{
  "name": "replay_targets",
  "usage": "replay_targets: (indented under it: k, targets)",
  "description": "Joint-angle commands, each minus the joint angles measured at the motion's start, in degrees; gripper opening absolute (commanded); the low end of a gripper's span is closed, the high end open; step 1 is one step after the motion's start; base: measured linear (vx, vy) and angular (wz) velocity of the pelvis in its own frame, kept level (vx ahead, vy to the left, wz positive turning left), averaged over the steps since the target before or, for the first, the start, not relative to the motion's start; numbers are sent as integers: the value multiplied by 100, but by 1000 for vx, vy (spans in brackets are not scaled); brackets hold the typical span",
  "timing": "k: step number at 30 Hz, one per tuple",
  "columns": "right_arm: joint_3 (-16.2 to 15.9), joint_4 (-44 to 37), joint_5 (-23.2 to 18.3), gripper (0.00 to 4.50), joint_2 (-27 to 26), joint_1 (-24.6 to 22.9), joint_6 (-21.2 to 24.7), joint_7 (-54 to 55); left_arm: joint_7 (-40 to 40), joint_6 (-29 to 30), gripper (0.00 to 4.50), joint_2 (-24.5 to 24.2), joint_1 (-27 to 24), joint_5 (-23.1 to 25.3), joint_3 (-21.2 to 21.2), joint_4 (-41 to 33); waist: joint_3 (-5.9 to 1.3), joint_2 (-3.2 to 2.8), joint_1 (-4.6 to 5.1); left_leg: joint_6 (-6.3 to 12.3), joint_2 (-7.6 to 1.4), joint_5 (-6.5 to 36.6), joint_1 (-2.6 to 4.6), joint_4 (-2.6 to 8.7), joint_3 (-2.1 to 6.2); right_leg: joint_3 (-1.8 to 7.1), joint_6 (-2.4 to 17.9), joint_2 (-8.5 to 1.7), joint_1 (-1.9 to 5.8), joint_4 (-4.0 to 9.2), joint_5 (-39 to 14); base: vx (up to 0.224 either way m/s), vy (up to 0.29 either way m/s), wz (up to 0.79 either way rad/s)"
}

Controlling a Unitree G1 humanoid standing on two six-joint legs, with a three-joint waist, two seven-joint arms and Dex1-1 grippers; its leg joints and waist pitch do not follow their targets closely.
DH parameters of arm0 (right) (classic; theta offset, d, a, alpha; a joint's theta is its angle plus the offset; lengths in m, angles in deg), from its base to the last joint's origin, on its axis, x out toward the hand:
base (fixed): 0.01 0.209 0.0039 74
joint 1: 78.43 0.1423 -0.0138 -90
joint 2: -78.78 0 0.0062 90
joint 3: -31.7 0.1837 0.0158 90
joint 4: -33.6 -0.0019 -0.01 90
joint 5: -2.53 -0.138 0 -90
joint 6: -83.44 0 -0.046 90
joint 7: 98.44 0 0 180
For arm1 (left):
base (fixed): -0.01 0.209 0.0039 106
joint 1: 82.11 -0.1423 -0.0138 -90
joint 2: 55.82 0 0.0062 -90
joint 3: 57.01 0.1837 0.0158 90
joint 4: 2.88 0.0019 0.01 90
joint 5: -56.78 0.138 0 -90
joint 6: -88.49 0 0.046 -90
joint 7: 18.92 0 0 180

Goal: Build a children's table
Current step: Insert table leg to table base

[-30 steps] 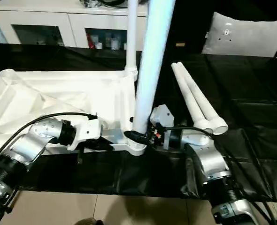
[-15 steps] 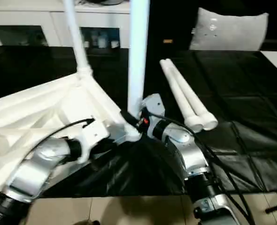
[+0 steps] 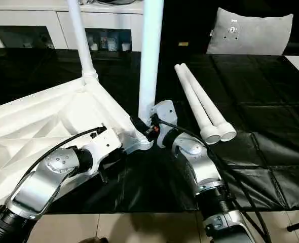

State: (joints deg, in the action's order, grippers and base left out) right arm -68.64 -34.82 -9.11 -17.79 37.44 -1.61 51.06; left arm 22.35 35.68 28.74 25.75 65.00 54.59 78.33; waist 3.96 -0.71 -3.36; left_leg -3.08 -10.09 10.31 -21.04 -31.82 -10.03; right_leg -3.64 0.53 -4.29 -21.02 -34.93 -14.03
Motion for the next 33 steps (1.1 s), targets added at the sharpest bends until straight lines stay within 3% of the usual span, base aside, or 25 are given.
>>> replay_targets:
  k: [1, 2, 5, 7, 10, 13, 15, 17, 18, 20, 26, 33]
  targets:
    - [166, 1009, 399, 189, 171, -277, 409, 466, 256, -114, 0, -94, 76, -173, -90, -162, -155, -86, -31, -22, -326, 1745, 36, 454, 153, 327, 1027, -417, 76, 544, -1253, 0, 0, 0]
    - [177, 1022, 389, 224, 166, -265, 397, 457, 290, -104, 0, -67, 87, -263, -155, -116, -151, -79, -25, -28, -323, 1770, 25, 459, 157, 325, 1034, -421, 88, 547, -1308, 0, 0, 0]
    - [196, 1048, 364, 264, 162, -241, 343, 420, 312, -285, 0, -1, 122, -475, -340, 129, -163, -94, -34, -35, -330, 1734, 36, 453, 154, 330, 1051, -420, 82, 544, -1251, 0, 0, 0]
    - [203, 1041, 351, 266, 179, -246, 290, 389, 279, -504, 0, -1, 168, -523, -413, 345, -172, -99, -38, -19, -324, 1633, 28, 446, 153, 326, 1075, -414, 95, 528, -1075, 0, 0, 0]
    - [226, 933, 296, 307, 236, -333, 200, 278, 330, -749, 0, -66, 219, -573, -459, 554, -206, -86, -62, 62, -327, 1293, 17, 411, 139, 321, 1180, -403, 133, 463, -423, 0, 0, 0]
    - [262, 849, 243, 323, 292, -416, 121, 183, 371, -970, 0, -71, 242, -671, -500, 687, -223, -123, -92, 177, -317, 1055, 24, 376, 124, 311, 1261, -409, 140, 443, -157, 0, 0, 0]
    - [264, 752, 233, 340, 366, -502, 81, 106, 438, -1104, 0, -105, 248, -682, -469, 782, -268, -120, -141, 248, -316, 715, 13, 328, 118, 311, 1299, -408, 171, 386, 327, 0, 0, 0]
    - [246, 684, 271, 361, 454, -581, -18, 42, 502, -1168, 0, -139, 241, -696, -438, 830, -328, -110, -163, 461, -293, 39, -19, 240, 116, 288, 1364, -370, 181, 261, 1426, 0, 0, 0]
    - [245, 682, 272, 364, 458, -584, -23, 38, 504, -1170, 0, -140, 241, -697, -437, 831, -322, -115, -171, 534, -285, 6, -25, 222, 108, 272, 1407, -365, 171, 249, 1593, 0, 0, 0]
    - [243, 659, 346, 398, 538, -640, -157, 34, 541, -1282, 0, -179, 255, -722, -416, 922, -316, -103, -173, 555, -302, 243, -30, 234, 109, 265, 1433, -392, 184, 268, 1321, 0, 0, 0]
    - [386, 263, 26, 442, 795, -911, -8, -435, 753, -1595, 0, -340, 327, -763, -370, 1191, -317, -97, -176, 493, -316, 542, -20, 249, 111, 277, 1401, -406, 198, 311, 693, 0, 0, 0]
    - [420, -153, -170, 442, 1217, -1173, -283, -1121, 1097, -2001, 0, -506, 561, -689, -205, 1663, -357, -90, -199, 570, -302, 407, -26, 198, 111, 275, 1425, -402, 216, 281, 827, 0, 0, 0]
